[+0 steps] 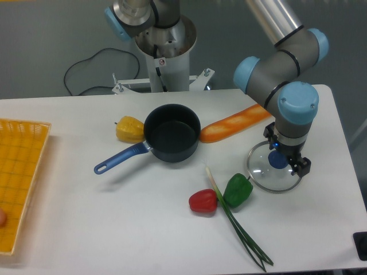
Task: Pick up the green onion
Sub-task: 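Move the gripper from the glass lid toward the green onion's stalk end, then lower the gripper onto the green onion stalk and close it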
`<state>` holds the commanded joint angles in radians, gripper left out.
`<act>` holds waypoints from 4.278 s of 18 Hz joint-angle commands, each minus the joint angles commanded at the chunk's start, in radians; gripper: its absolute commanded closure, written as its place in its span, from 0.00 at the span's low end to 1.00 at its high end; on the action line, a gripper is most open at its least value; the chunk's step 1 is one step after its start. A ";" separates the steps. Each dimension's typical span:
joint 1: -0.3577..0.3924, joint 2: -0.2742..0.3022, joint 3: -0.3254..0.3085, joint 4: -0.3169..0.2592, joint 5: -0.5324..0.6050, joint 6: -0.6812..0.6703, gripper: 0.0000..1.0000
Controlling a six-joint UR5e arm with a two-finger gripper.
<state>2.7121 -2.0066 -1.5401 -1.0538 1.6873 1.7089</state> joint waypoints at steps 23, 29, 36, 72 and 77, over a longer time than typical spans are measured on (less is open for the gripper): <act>-0.138 0.077 -0.104 0.015 -0.090 -0.822 0.00; -0.160 0.031 -0.106 0.041 -0.081 -1.003 0.00; -0.161 0.008 -0.135 0.043 -0.083 -1.133 0.00; -0.249 -0.032 -0.169 0.009 -0.031 -1.172 0.22; -0.249 -0.032 -0.167 0.005 -0.031 -1.173 0.36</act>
<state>2.4636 -2.0387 -1.7073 -1.0492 1.6567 0.5354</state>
